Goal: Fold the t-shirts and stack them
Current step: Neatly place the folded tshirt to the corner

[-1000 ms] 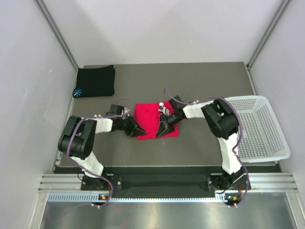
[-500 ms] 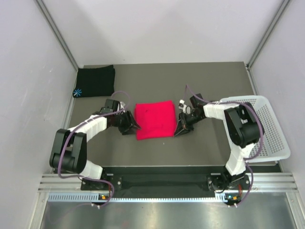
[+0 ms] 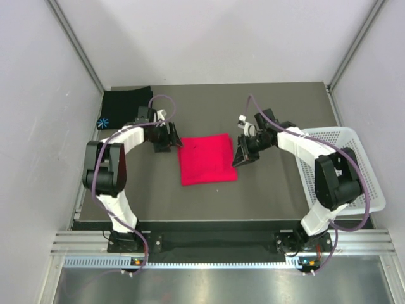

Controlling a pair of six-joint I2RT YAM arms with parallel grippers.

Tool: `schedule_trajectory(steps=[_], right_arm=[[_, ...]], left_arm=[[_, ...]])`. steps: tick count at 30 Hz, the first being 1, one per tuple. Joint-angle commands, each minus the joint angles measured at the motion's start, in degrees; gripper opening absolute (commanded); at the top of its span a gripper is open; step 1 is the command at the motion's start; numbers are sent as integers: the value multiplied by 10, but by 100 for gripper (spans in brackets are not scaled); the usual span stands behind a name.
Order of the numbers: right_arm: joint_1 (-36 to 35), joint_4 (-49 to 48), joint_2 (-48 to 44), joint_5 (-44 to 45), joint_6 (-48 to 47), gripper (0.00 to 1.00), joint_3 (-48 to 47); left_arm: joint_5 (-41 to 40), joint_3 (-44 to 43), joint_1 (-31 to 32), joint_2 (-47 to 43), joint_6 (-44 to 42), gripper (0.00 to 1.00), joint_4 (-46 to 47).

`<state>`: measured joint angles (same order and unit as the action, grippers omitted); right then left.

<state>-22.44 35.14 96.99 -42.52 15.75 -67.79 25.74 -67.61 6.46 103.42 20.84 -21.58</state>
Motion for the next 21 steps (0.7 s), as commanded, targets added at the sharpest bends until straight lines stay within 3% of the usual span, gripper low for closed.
schedule_trajectory(steps=[1,4,12,15,16,19,21], right_arm=[[20,24,-43,8,-27,13,37],[35,21,-61,0,-37,12,73],[55,6,-73,-21,-35,11,89],[55,4,-71,-25,-36,11,86],[55,4,-71,-27,-35,11,86],[54,2,-74,-30,-31,11,87],[55,-2,-77,-31,-27,11,91]], left_arm=[[41,-23,-4,43,-55,74,30],[85,-18,-7,66,-45,74,55],[87,37,15,72,5,68,94],[68,46,30,84,31,58,108],[59,53,32,86,40,49,116],[33,70,36,82,58,38,130],[22,75,36,77,58,24,136]])
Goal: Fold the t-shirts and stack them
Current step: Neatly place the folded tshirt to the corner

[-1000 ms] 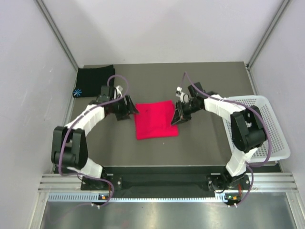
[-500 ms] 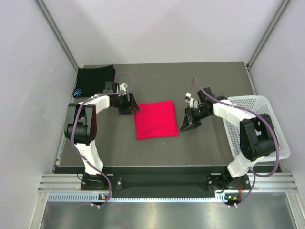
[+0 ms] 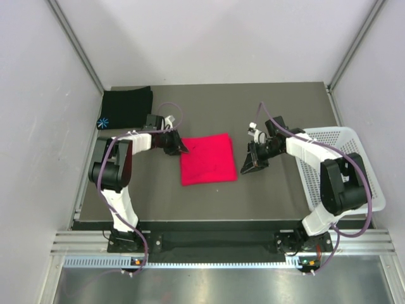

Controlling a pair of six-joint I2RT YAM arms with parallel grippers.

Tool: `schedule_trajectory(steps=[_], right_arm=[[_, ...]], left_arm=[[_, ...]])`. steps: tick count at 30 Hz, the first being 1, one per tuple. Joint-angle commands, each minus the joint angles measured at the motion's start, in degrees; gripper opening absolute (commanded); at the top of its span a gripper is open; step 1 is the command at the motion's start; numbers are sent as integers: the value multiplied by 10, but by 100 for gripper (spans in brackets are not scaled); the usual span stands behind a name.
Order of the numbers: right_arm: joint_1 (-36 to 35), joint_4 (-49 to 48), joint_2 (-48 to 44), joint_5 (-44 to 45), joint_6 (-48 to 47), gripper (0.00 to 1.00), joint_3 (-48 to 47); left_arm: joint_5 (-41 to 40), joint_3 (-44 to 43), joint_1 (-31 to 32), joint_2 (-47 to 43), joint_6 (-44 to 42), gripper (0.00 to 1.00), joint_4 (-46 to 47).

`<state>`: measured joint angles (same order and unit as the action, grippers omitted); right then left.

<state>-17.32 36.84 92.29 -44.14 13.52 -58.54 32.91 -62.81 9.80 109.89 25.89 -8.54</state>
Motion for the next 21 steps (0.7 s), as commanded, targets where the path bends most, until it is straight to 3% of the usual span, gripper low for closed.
schedule_trajectory(steps=[1,2,3,5,11,15,21], right_arm=[[4,-20,-35,-16,-2,11,4],[3,-21,-39,-17,4,11,8],[3,-25,-43,-18,6,11,12],[1,-26,-60,-19,12,10,24],[-16,-18,-117,-14,32,11,55],[-20,-9,-132,-2,42,11,56],[-23,32,-112,6,33,11,5]], left_arm=[[-54,28,3,11,7,19,10],[-57,23,3,10,4,1,9],[-57,16,4,7,2,0,7],[-73,-1,11,-10,-9,0,2],[-251,-95,41,-89,-86,0,-89],[-324,-169,43,-81,-160,0,-152],[-421,-243,43,-50,-267,0,-163]])
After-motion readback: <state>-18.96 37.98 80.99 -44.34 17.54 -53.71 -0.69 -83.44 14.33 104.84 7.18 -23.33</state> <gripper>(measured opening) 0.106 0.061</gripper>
